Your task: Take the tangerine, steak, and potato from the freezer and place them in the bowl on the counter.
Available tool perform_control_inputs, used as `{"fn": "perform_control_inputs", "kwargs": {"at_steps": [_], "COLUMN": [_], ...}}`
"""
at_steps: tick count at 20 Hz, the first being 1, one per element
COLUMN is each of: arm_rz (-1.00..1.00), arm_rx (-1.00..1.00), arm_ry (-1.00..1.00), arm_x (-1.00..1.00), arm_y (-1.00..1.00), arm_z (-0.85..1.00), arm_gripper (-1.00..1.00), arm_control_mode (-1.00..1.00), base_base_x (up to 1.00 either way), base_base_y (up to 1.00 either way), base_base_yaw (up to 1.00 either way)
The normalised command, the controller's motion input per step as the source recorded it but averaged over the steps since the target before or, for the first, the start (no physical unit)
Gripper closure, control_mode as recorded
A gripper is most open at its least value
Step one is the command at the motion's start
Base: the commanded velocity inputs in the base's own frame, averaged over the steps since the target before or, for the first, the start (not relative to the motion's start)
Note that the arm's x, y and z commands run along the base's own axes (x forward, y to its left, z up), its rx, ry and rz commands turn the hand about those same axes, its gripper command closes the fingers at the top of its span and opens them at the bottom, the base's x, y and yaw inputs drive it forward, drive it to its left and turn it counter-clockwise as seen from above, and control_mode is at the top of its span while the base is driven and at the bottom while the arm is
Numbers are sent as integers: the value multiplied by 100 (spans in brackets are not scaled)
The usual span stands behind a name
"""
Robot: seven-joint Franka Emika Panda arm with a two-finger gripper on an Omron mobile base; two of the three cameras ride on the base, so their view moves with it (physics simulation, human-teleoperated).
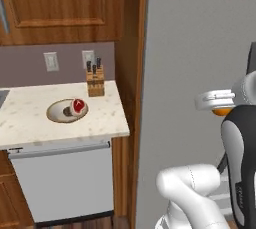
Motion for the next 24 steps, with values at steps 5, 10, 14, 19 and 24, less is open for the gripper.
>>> {"fn": "perform_control_inputs", "kwargs": {"at_steps": [5, 10, 14, 19, 24], "arm_rz": [0, 0, 0, 0, 0], "arm_rx": [0, 0, 0, 0, 0], "arm_ry": [0, 0, 0, 0, 0], "arm_x": [0, 0, 0, 0, 0], "arm_y": [0, 0, 0, 0, 0], "arm_z": [0, 0, 0, 0, 0], "arm_gripper": [100, 100, 100, 100, 100], "arm_control_mode": [100, 100, 100, 100, 100], "base_base_x": [23, 34, 52, 56, 59], "base_base_y": [100, 97, 81, 42, 1], "base_base_yaw": [1, -1, -7, -14, -8]}}
